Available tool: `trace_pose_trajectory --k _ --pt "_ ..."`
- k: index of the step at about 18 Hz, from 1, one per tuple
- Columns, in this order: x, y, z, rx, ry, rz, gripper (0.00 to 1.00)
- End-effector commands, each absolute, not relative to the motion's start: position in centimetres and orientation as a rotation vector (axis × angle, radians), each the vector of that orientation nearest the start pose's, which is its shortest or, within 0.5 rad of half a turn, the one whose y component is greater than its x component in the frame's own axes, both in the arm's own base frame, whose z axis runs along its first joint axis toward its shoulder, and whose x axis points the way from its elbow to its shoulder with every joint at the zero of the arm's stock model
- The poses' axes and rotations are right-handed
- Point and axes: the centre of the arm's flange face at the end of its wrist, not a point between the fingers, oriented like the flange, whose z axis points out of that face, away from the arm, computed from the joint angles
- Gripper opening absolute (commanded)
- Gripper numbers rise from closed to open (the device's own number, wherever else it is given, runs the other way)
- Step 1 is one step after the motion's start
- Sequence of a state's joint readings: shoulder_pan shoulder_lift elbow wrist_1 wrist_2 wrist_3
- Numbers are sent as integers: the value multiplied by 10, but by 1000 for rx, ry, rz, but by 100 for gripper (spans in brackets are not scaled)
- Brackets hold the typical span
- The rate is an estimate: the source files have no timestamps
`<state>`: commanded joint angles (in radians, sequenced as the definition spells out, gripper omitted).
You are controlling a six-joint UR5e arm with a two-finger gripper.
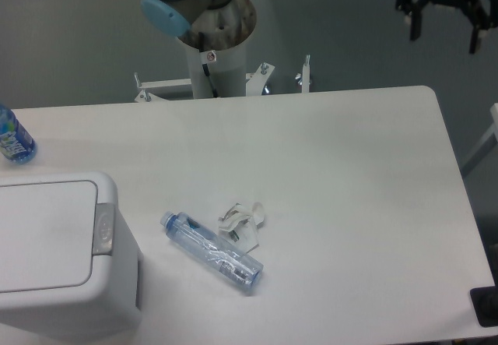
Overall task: Open the trash can
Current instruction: 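Move the open gripper down toward the white trash can lid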
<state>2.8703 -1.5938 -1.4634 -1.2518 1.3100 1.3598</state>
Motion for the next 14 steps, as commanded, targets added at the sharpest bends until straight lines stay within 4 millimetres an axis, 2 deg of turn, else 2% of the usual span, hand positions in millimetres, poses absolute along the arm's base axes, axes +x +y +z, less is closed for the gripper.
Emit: trace_pose_trajectory --k 4,9,12,14 --pt "-438 347 565 -2710 -53 376 100" --pt "-386 426 545 -2671 -336 165 100" --pt "-354 475 533 -2636 -425 82 100" --pt "-338 498 526 -2581 -524 -9 100"
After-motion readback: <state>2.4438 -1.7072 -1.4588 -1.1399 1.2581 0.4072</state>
